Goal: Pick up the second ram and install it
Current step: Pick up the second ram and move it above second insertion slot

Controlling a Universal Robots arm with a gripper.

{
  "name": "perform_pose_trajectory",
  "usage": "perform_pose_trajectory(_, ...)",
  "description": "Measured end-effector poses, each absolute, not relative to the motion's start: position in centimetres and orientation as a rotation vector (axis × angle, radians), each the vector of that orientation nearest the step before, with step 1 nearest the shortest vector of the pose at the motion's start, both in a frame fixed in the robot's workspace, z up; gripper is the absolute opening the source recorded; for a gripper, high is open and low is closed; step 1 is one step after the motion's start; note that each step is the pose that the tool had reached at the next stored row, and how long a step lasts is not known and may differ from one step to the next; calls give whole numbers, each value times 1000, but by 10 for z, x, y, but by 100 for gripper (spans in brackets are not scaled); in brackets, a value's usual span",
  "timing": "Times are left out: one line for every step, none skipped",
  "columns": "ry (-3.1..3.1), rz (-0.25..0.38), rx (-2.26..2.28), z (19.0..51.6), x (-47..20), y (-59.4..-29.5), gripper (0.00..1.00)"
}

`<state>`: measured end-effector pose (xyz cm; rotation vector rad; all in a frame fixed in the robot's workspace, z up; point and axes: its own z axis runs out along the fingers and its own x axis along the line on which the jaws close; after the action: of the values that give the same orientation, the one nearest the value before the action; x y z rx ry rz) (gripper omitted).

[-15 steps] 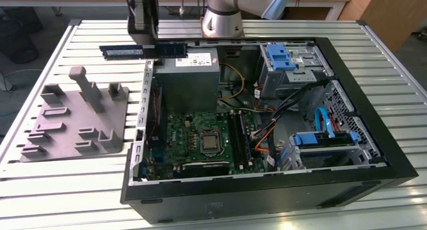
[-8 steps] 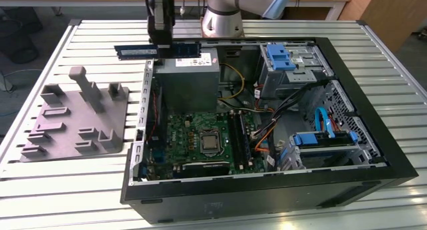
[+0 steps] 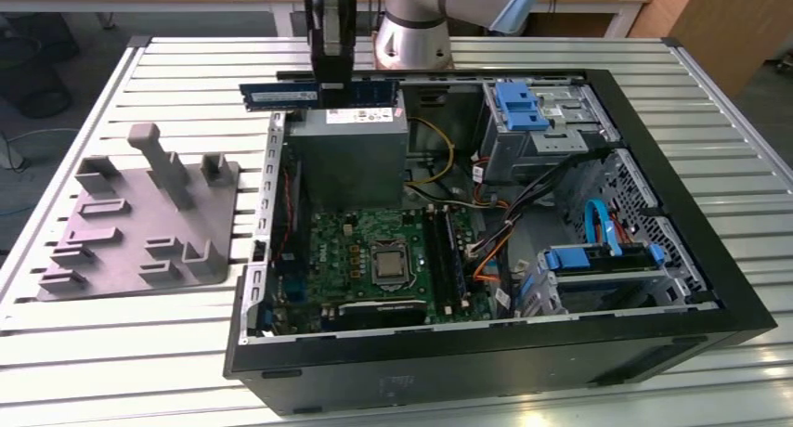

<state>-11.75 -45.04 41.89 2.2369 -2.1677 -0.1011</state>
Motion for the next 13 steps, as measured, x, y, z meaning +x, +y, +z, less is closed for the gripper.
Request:
perform_pose_trajectory(-2168, -101, 2237, 419, -115, -450, 14)
perform_pose_trajectory(-2168, -102, 2237, 419, -112, -450, 14)
perform_pose_trajectory(-2167, -102, 2237, 419, -109, -450, 14)
perform_pose_trajectory(-2167, -102, 2236, 419, -106, -450, 14)
perform_pose_trajectory(-2167, -102, 2236, 419, -103, -450, 14)
perform_pose_trajectory(-2167, -103, 2236, 419, -100, -450, 14)
perform_pose_trajectory(-2167, -103, 2236, 419, -97, -450, 14)
perform_pose_trajectory(-2167, -103, 2236, 419, -94, -450, 14)
perform_pose_trajectory(-2167, -103, 2236, 419, -91, -450, 14)
perform_pose_trajectory(-2167, -104, 2236, 418, -88, -450, 14)
perform_pose_trajectory(-2166, -104, 2235, 418, -84, -450, 14)
perform_pose_trajectory(-2166, -104, 2235, 418, -81, -450, 14)
perform_pose_trajectory(-2166, -105, 2235, 418, -78, -450, 14)
